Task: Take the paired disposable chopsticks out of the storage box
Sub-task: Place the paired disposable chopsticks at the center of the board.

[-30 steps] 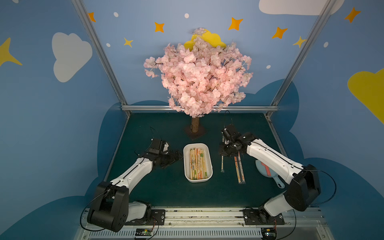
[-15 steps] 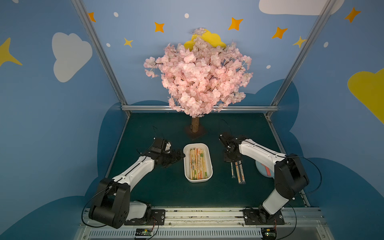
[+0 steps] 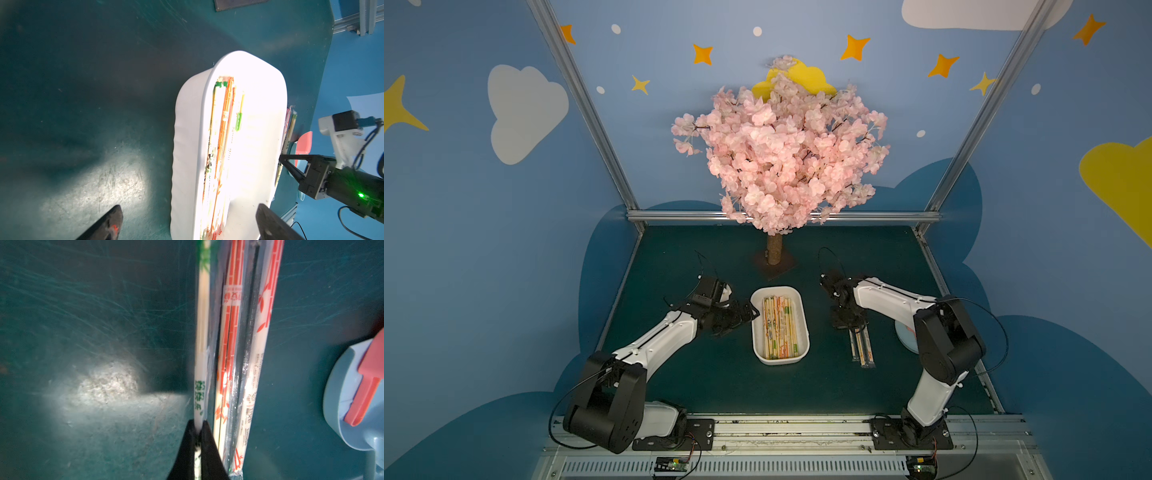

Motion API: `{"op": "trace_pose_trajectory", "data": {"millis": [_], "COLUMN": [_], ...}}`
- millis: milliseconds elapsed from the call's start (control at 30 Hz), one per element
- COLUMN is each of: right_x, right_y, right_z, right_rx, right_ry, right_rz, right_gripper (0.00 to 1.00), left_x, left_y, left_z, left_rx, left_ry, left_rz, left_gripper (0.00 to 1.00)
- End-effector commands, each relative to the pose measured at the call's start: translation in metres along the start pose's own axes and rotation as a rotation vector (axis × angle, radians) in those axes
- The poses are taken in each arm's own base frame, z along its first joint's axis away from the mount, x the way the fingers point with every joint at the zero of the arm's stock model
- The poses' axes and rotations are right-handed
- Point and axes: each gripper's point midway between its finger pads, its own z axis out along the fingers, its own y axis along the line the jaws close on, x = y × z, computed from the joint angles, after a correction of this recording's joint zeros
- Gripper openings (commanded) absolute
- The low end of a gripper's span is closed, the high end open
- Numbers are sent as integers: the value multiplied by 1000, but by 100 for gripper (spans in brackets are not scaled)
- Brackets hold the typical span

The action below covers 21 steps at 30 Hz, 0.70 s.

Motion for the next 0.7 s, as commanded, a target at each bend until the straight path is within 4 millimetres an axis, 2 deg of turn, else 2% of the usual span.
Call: {"op": "trace_pose_trajectory", "data": {"millis": [0,200,367,667], "right_x": [5,8,10,9], "right_y": [0,-2,-2,-3], "right_z": [6,6,3,-25], "right_rx": [-7,-11,-29,-90], "right_ry": [31,36,36,-10], "right_rz": [9,24,34,68], "right_gripper": [9,20,25,27], "left_x": [-5,-4,-3,-5], "left_y": [-4,-4,-6,-5], "left_z": [-1,0,0,2], "left_rx": [-4,-6,-3,-10], "left_ry": [-15,-15,-13,-16], "left_rz": [3,3,11,20], "left_gripper": [100,100,100,100]}}
